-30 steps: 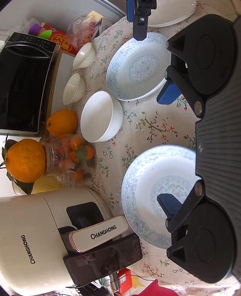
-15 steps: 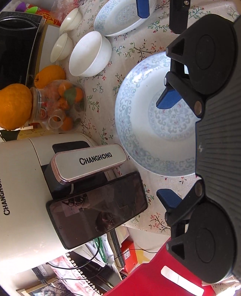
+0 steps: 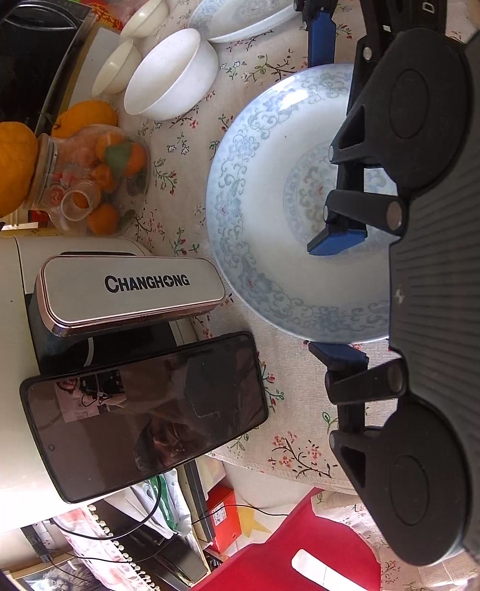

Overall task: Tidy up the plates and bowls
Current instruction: 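Grasp the second blue-patterned plate rim with both grippers and lift it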

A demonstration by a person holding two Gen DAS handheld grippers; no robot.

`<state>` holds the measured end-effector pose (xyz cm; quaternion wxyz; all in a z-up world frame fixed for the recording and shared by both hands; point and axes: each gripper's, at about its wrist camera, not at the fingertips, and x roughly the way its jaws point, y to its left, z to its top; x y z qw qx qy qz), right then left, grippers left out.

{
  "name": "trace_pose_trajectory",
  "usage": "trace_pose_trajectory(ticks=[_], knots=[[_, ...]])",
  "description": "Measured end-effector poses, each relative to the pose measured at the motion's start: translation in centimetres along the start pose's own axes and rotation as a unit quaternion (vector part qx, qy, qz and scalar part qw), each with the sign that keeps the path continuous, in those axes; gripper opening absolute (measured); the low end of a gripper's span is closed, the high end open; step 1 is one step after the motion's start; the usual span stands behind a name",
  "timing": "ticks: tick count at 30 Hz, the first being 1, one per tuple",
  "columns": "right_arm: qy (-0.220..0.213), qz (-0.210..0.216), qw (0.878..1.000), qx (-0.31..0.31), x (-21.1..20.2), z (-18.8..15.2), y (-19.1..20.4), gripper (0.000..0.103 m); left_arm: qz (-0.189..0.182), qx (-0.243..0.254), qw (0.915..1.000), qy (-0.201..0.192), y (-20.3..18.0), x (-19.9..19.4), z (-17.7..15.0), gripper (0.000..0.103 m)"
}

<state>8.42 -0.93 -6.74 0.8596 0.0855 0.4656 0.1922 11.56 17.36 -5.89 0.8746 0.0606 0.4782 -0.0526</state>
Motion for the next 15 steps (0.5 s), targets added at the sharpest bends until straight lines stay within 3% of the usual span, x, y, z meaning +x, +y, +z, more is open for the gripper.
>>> trace_pose_trajectory(ticks=[8, 12, 15], knots=[[-0.007, -0.013, 1.0, -0.001, 0.7, -0.1, -0.4, 0.016, -0.013, -0.036, 0.9993, -0.004, 2.1, -0.1, -0.3, 0.021], [-0.002, -0.01, 1.0, 0.012, 0.5, 0.3, -1.0, 0.013, -0.035, -0.07, 0.9969, -0.002, 3.0, -0.6, -0.7, 0.016], [-0.002, -0.016, 1.0, 0.006, -0.1, 0.3, -1.0, 0.013, -0.04, -0.053, 0.9978, 0.001, 2.4, -1.1, -0.9, 0.016]])
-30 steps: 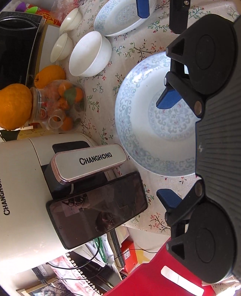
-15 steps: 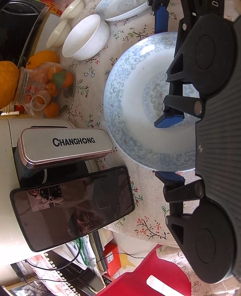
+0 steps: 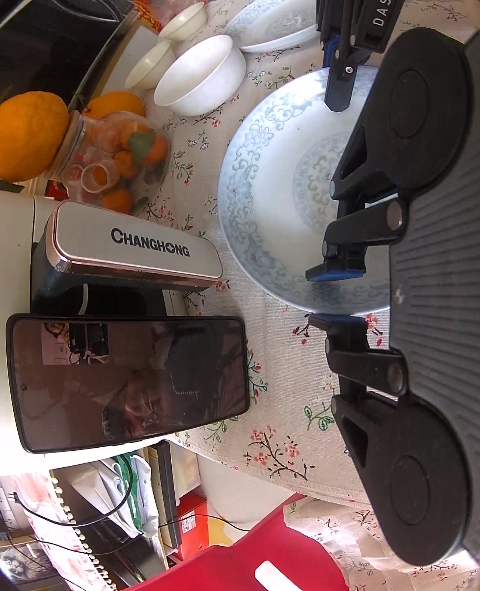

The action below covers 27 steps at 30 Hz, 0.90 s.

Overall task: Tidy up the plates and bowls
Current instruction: 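Grasp the second blue-patterned plate rim with both grippers and lift it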

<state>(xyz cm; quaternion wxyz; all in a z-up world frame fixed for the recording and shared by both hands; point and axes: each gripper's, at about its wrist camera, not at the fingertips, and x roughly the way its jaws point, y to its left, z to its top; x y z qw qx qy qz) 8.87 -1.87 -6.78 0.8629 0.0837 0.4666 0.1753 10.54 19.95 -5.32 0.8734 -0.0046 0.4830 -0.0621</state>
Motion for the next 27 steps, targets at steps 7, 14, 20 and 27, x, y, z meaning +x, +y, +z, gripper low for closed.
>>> trace_pose_trajectory(ticks=[7, 14, 20, 27], knots=[[0.001, 0.007, 1.0, 0.013, -2.3, 0.5, -1.0, 0.012, -0.023, 0.004, 0.9997, -0.012, -1.3, -1.5, 0.5, 0.014], [-0.008, 0.014, 1.0, 0.026, -4.9, 0.9, -3.1, 0.01, -0.051, 0.007, 0.9982, -0.029, -3.3, -3.0, 0.7, 0.012], [-0.025, 0.014, 0.999, 0.043, -7.2, 1.3, -5.2, 0.009, -0.078, -0.002, 0.9962, -0.037, -5.5, -3.5, 1.2, 0.011], [-0.029, -0.003, 0.996, 0.082, -9.1, 1.6, -8.9, 0.009, -0.101, 0.005, 0.9941, -0.038, -9.3, -3.4, 2.0, 0.009]])
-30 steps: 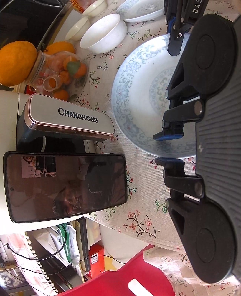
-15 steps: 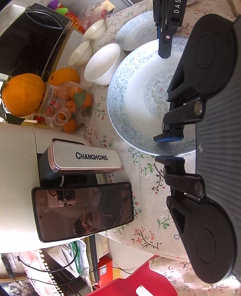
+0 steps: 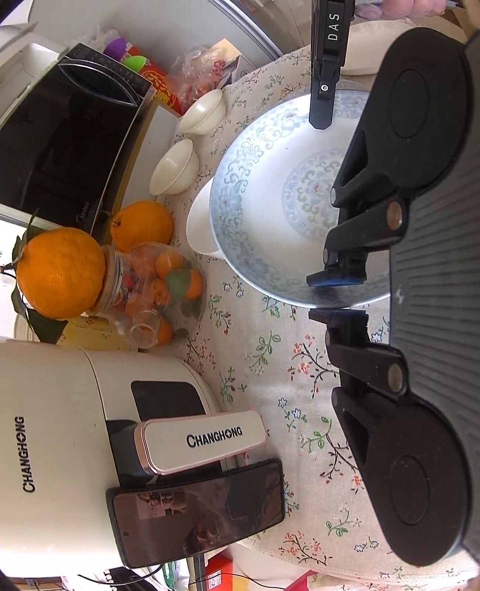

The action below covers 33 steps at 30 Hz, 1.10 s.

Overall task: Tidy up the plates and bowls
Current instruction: 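Grasp the second blue-patterned plate rim with both grippers and lift it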

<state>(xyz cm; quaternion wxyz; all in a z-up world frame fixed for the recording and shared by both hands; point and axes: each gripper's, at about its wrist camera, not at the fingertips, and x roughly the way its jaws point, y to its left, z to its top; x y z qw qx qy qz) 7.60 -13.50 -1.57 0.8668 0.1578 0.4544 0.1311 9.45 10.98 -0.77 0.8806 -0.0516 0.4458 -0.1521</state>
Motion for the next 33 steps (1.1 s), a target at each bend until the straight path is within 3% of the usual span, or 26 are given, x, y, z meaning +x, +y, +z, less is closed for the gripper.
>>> trace_pose_trajectory(ticks=[12, 22, 33], knots=[[-0.005, -0.035, 0.997, 0.063, -2.7, 1.1, -7.7, 0.009, -0.044, 0.02, 0.9986, 0.02, -6.5, 3.3, 0.5, 0.008], [0.01, -0.078, 0.993, 0.085, -2.0, 1.6, -11.2, 0.01, -0.032, 0.037, 0.9976, 0.049, -9.5, 6.5, 0.4, 0.008], [0.02, -0.1, 0.992, 0.077, -0.8, 1.6, -11.8, 0.011, -0.005, 0.062, 0.9967, 0.053, -10.9, 7.8, 0.1, 0.009]])
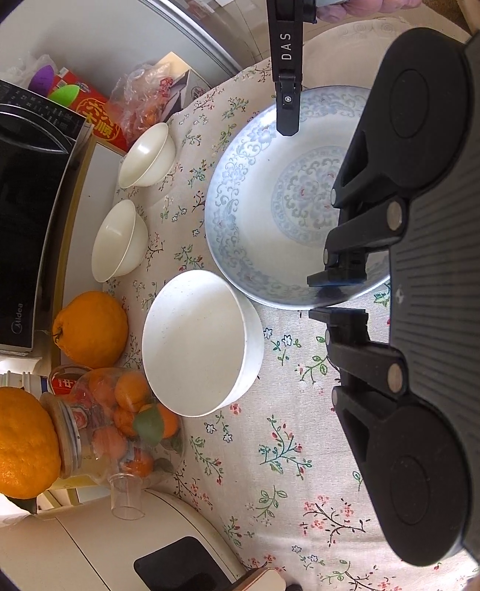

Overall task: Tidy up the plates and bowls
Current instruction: 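Grasp the second blue-patterned plate rim with both grippers and lift it, then lower the held plate onto the first blue-patterned plate and open both grippers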

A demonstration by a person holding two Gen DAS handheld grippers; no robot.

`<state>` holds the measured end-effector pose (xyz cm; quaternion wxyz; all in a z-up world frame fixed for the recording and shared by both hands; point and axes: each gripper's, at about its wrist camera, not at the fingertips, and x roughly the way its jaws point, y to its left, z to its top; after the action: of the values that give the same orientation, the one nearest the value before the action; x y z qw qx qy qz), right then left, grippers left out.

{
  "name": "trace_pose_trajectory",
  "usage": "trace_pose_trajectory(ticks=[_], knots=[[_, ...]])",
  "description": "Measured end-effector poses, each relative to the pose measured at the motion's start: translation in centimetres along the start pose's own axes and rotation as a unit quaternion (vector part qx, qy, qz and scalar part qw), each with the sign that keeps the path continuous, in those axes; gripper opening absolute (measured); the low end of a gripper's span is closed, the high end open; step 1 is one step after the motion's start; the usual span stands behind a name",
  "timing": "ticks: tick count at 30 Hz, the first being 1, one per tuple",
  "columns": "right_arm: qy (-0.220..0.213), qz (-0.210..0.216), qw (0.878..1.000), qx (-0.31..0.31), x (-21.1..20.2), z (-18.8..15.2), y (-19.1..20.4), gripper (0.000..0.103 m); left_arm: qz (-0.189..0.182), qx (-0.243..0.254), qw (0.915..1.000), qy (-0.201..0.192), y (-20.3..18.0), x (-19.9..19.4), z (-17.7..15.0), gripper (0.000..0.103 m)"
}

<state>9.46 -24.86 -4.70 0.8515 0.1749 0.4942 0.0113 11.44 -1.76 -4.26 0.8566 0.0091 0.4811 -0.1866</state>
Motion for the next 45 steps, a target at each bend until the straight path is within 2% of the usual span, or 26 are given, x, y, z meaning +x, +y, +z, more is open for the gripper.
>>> trace_pose_trajectory(ticks=[23, 29, 37, 39, 41, 43, 45], knots=[[-0.032, -0.056, 0.993, -0.097, -0.1, -0.7, 2.3, 0.012, 0.059, 0.062, 0.9962, -0.015, -2.3, 0.8, -0.4, 0.012], [-0.036, -0.096, 0.985, -0.141, 0.2, -1.1, 3.2, 0.01, 0.082, 0.091, 0.9922, -0.026, -3.2, 0.6, -0.6, 0.011], [-0.035, -0.097, 0.985, -0.139, 0.2, -1.0, 3.1, 0.01, 0.077, 0.087, 0.9929, -0.025, -3.0, 0.6, -0.5, 0.011], [-0.033, -0.095, 0.985, -0.138, 0.2, -1.0, 3.1, 0.013, 0.074, 0.083, 0.9935, -0.02, -2.9, 0.7, -0.5, 0.014], [-0.03, -0.089, 0.987, -0.13, 0.1, -0.9, 2.9, 0.014, 0.071, 0.075, 0.9946, -0.013, -2.7, 0.8, -0.5, 0.023], [-0.028, -0.085, 0.988, -0.123, 0.1, -0.9, 2.9, 0.017, 0.066, 0.068, 0.9954, -0.009, -2.5, 0.8, -0.5, 0.023], [-0.026, -0.082, 0.989, -0.12, 0.0, -0.9, 2.9, 0.028, 0.064, 0.067, 0.9957, -0.009, -2.5, 0.6, -0.5, 0.029]])
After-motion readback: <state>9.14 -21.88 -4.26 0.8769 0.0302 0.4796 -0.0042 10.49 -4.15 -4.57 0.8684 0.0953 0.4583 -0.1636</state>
